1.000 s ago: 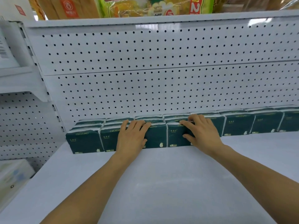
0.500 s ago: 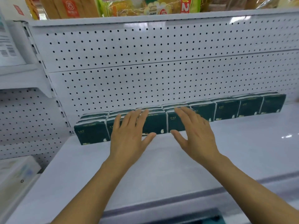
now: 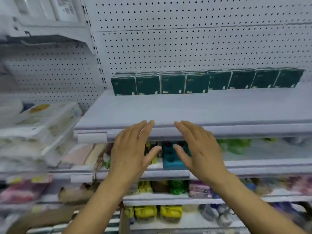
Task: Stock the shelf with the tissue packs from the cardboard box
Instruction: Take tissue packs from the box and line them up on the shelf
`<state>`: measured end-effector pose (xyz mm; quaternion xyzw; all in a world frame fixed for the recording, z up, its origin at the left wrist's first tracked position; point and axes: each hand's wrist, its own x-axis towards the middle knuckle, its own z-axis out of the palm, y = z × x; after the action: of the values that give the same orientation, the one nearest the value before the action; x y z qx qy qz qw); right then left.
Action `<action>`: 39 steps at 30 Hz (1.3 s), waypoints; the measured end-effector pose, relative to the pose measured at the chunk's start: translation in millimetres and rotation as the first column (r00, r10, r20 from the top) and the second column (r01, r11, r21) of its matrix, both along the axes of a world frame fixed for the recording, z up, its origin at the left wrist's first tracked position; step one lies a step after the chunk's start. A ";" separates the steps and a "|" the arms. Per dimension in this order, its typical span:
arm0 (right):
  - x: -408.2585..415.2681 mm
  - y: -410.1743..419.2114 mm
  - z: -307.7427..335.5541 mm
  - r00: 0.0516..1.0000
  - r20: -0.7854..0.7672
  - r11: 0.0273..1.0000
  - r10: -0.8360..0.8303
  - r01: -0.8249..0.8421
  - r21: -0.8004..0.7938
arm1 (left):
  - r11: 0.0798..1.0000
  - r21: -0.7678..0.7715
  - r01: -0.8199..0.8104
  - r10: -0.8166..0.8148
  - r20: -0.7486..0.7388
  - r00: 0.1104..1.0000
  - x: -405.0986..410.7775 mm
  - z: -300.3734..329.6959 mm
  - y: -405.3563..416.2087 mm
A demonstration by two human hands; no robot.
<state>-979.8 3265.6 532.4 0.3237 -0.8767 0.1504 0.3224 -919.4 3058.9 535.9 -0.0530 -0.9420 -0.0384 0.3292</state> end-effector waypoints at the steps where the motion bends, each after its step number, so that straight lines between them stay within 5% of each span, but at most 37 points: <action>1: 14.5 0.8 -7.0 1.000 0.016 1.000 0.010 -0.010 0.019 | 1.000 0.003 -0.018 0.018 0.029 0.999 16.1 -7.1 1.7; 9: 111.5 -15.4 -72.2 0.972 0.213 0.987 0.101 -0.125 0.102 | 0.979 0.064 -0.191 0.164 0.294 0.942 146.9 -81.5 -21.3; 17: 178.6 -75.7 -129.4 0.887 0.419 0.947 0.194 -0.281 0.157 | 0.888 0.138 -0.439 0.279 0.597 0.752 246.1 -148.8 -86.1; 26: 218.1 -171.0 -202.6 0.732 0.662 0.881 0.163 -0.410 0.236 | 0.635 0.424 -0.646 0.128 0.767 0.629 310.7 -245.7 -182.0; 33: 222.3 -244.3 -260.8 0.635 0.770 0.847 0.063 -0.442 0.296 | 0.630 0.427 -0.648 0.013 0.829 0.559 307.4 -304.6 -241.1; 39: 212.6 -296.0 -310.6 0.656 0.754 0.777 0.030 -0.490 0.395 | 0.663 0.455 -0.594 -0.041 0.815 0.578 285.3 -346.7 -271.0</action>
<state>-767.2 2969.6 221.8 0.4487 -0.8743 0.0420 -0.1804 -634.1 2787.9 189.2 0.2579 -0.8946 -0.3481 -0.1098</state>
